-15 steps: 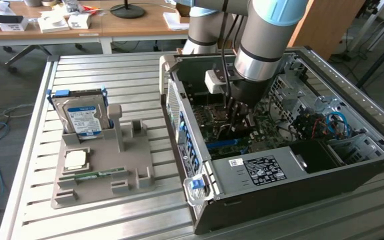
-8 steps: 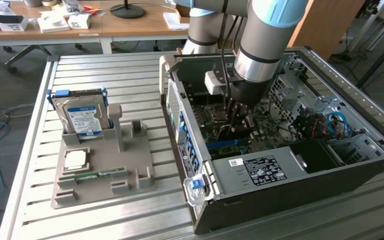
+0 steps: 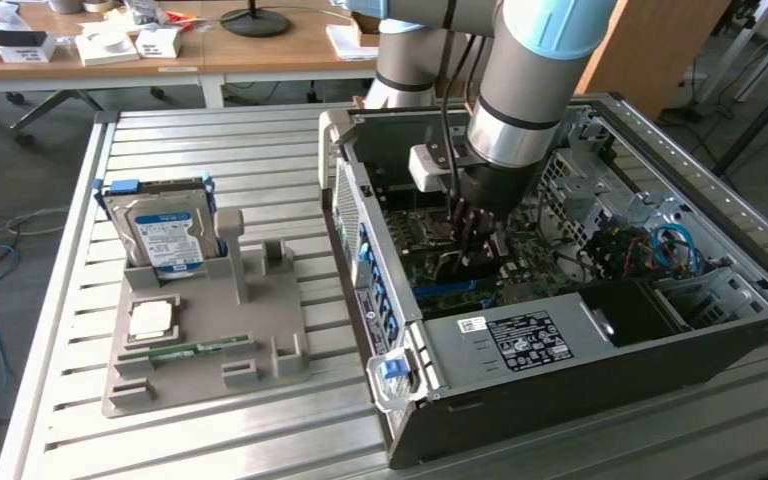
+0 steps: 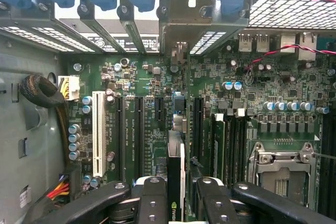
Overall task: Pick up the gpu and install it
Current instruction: 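Insert the gpu into the slot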
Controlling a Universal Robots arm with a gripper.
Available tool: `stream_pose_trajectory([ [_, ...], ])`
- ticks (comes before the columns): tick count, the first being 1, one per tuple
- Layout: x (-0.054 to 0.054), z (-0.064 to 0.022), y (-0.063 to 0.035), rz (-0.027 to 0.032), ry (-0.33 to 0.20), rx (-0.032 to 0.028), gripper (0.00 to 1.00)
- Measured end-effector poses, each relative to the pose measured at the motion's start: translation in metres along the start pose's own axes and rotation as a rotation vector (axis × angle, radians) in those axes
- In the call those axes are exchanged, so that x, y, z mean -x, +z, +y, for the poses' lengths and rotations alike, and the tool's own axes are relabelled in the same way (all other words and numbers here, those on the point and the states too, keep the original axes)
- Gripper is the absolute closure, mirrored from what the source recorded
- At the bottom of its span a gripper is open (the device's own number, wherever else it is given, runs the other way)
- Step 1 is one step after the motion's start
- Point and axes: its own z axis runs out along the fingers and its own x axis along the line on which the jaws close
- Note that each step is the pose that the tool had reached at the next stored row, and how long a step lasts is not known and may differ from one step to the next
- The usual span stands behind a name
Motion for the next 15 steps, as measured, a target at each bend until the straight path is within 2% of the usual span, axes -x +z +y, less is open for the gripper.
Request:
stream_pose_trajectory([
  [15, 0.0000, 0.0027, 0.0003, -0.0002, 0.000, -0.0001, 0.74],
])
